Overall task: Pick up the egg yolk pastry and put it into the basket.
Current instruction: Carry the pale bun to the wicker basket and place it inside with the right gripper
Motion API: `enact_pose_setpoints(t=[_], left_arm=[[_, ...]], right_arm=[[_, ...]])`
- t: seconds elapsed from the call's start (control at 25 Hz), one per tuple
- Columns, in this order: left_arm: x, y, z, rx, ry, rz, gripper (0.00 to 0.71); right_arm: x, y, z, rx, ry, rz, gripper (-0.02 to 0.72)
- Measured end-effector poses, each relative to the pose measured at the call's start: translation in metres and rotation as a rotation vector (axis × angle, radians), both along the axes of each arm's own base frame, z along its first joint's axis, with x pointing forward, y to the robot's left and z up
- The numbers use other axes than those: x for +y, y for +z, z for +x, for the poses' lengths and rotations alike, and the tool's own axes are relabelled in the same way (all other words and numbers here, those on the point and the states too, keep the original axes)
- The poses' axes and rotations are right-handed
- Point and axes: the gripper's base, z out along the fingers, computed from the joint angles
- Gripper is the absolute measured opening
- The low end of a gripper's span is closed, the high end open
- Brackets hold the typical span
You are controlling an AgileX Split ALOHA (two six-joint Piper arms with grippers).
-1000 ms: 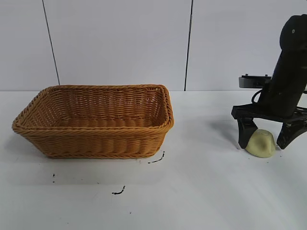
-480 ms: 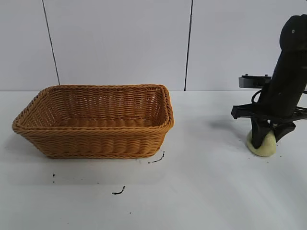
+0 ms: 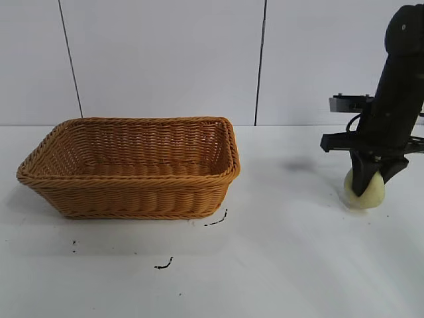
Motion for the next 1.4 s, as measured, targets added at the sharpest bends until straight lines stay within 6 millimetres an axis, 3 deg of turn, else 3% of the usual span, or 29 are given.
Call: enact_pose_setpoints(t=[0.36, 0.52, 0.76, 0.92, 1.16, 1.2, 1.24, 1.4], left_arm=[[0.0, 0.0, 0.0, 0.0, 0.0, 0.0, 0.697], [0.0, 0.0, 0.0, 0.0, 0.0, 0.0, 0.697], [0.0, 0.0, 0.0, 0.0, 0.0, 0.0, 0.697], [0.0, 0.0, 0.0, 0.0, 0.0, 0.0, 0.697], [0.0, 0.0, 0.0, 0.0, 0.0, 0.0, 0.697], [0.0, 0.0, 0.0, 0.0, 0.0, 0.0, 0.697], [0.0, 0.0, 0.0, 0.0, 0.0, 0.0, 0.697], [0.0, 0.0, 0.0, 0.0, 0.0, 0.0, 0.697]], right_arm=[[0.001, 0.1, 0.01, -0.149, 0.013, 0.008, 0.131], [0.001, 0.12, 0.011, -0.177, 0.015, 0.01, 0.131], [0.014, 0.127, 0.012, -0.192, 0.017, 0.083, 0.131], [0.046, 0.128, 0.011, -0.225, 0.082, 0.103, 0.131], [0.114, 0.129, 0.001, -0.293, 0.241, 0.1, 0.131], [0.114, 0.129, 0.001, -0.293, 0.241, 0.1, 0.131], [0.135, 0.13, -0.005, -0.317, 0.298, 0.085, 0.131], [0.176, 0.133, -0.017, -0.396, 0.392, 0.089, 0.131]])
